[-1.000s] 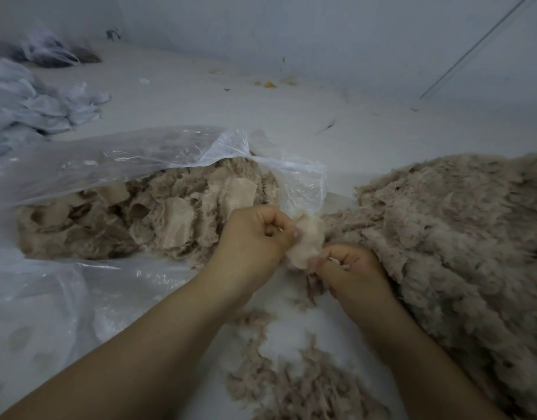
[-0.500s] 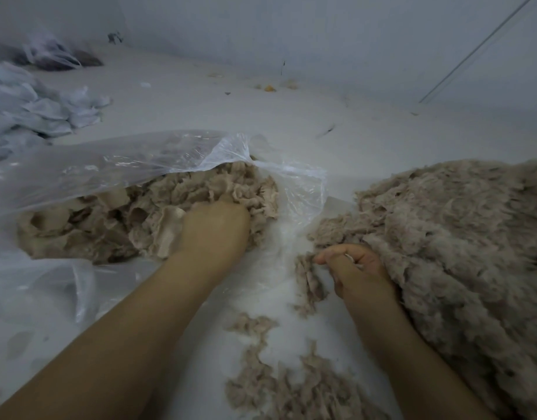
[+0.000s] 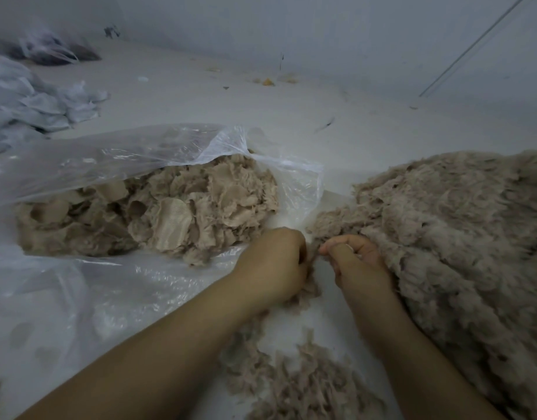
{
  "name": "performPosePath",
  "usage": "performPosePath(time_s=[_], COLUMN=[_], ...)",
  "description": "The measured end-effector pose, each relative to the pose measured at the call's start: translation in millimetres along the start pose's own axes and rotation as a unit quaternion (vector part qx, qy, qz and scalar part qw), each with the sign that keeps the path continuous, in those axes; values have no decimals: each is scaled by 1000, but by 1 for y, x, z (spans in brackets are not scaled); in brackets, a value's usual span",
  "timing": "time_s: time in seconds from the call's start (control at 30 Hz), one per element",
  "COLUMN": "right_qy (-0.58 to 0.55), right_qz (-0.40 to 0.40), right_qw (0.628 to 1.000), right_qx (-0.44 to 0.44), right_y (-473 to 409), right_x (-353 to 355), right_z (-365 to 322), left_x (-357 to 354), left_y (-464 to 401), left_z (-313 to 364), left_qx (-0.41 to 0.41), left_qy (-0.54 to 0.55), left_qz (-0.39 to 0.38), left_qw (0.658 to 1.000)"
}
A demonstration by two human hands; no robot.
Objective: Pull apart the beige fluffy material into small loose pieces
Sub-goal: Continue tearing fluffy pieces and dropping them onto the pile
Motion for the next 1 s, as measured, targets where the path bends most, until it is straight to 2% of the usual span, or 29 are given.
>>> performPosePath(time_s=[0.07, 0.13, 0.23, 0.37, 0.53, 0.67, 0.77, 0.9, 1.0], right_qy=[-5, -13, 1, -25, 2, 6, 1, -31, -22], right_qz=[-5, -34, -89, -84, -69, -44, -43, -65, -17], right_qw=[1000, 999, 995, 996, 998, 999, 999, 996, 996], right_qx=[-2, 5, 34, 20, -3, -29, -34, -49, -83], right_y=[0, 1, 7, 8, 2, -3, -1, 6, 6], right_x=[-2, -8, -19, -20, -14, -10, -11, -15, -6], right_z=[0, -5, -15, -16, -8, 1, -1, -5, 5], left_x=[3, 16, 22, 23, 2, 8, 16, 15, -5], left_y=[-1, 1, 5, 15, 16, 17, 17, 21, 29], left_z=[-9, -20, -13, 9, -7, -14, -18, -2, 0], left_qx=[31, 68, 40, -49, 31, 55, 49, -2, 30], left_qy=[89, 206, 327, 302, 368, 381, 403, 369, 431], left_qz=[32, 96, 90, 74, 55, 85, 112, 89, 61], left_qw=[995, 972, 940, 949, 928, 919, 907, 925, 900])
Point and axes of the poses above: each hand's wrist, its own y-axis away from the middle knuckle, its own x-axis out of the back of the hand, z = x × y, the point moved 9 cm from there along -y, towards the middle knuckle, and after that the axes turned 12 degrees about -y, right-handed, at the moved point
